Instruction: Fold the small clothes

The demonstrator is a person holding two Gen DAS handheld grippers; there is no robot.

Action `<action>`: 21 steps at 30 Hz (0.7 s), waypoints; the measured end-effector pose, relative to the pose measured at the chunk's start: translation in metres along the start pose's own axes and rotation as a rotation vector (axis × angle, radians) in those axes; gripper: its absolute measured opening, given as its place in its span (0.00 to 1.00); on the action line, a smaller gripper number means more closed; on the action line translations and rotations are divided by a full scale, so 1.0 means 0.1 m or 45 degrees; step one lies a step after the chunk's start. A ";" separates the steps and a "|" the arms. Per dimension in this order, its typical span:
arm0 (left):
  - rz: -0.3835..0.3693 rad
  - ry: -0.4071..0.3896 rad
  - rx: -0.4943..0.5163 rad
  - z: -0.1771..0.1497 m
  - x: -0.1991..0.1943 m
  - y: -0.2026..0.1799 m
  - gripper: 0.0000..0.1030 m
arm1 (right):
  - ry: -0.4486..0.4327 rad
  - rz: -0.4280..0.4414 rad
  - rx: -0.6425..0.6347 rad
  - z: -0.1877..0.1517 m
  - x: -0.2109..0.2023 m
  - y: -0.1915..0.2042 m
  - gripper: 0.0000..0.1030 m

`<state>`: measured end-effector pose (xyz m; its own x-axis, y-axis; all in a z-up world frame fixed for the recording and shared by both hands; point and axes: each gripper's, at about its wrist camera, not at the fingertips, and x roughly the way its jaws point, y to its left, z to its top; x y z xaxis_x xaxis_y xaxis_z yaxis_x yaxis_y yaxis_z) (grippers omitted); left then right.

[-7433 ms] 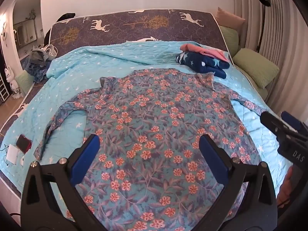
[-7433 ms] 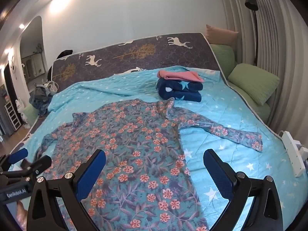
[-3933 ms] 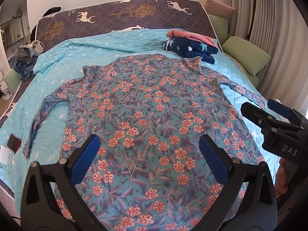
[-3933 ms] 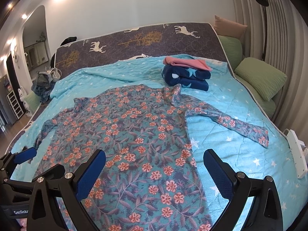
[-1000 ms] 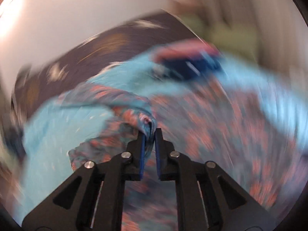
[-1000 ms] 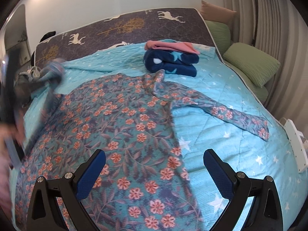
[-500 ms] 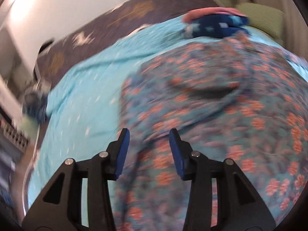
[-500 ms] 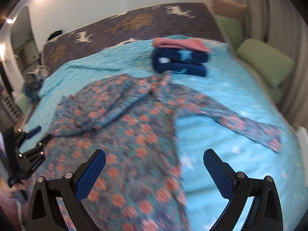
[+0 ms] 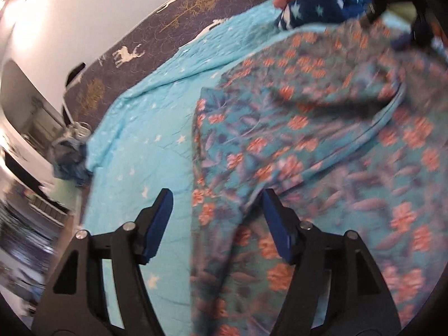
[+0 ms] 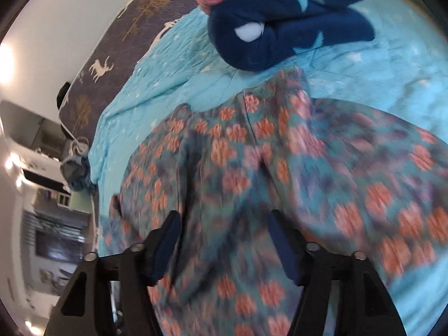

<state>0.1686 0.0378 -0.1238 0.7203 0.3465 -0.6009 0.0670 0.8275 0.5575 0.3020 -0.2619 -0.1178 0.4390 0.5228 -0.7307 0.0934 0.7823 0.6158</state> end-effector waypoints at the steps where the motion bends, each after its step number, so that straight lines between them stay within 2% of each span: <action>1: 0.023 0.006 0.000 0.00 0.03 0.01 0.67 | -0.008 0.003 0.004 0.05 0.02 0.02 0.69; 3: 0.076 0.025 -0.052 0.02 0.10 0.08 0.67 | -0.045 -0.017 -0.008 0.14 0.08 0.09 0.67; 4: 0.119 0.033 -0.082 0.04 0.13 0.11 0.68 | -0.057 -0.028 -0.026 0.17 0.11 0.14 0.47; 5: 0.204 0.044 -0.126 0.05 0.16 0.18 0.69 | -0.063 -0.044 -0.060 0.20 0.13 0.21 0.02; 6: 0.270 0.054 -0.158 0.05 0.18 0.23 0.69 | -0.051 -0.052 -0.089 0.21 0.14 0.27 0.06; 8: 0.415 0.095 -0.263 -0.02 0.22 0.44 0.69 | -0.145 0.005 -0.104 0.18 -0.08 0.37 0.04; 10: 0.446 0.152 -0.377 -0.13 0.25 0.65 0.69 | -0.278 0.031 -0.192 0.02 -0.44 0.50 0.04; 11: 0.422 0.191 -0.439 -0.21 0.27 0.77 0.69 | -0.317 0.037 -0.216 -0.05 -0.57 0.53 0.04; 14: 0.248 0.240 -0.574 -0.42 0.27 0.98 0.70 | -0.361 0.033 -0.274 -0.41 -0.87 0.45 0.04; 19: 0.198 0.256 -0.574 -0.58 0.14 1.00 0.71 | -0.310 -0.131 -0.248 -0.82 -0.88 0.05 0.05; 21: 0.134 0.234 -0.614 -0.60 0.05 1.07 0.71 | -0.278 -0.118 -0.185 -0.89 -0.90 -0.19 0.07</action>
<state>0.1384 0.1547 -0.1016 0.5699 0.4748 -0.6707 -0.3561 0.8782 0.3193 0.1814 -0.2942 -0.0898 0.6183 0.3733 -0.6916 0.0204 0.8721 0.4889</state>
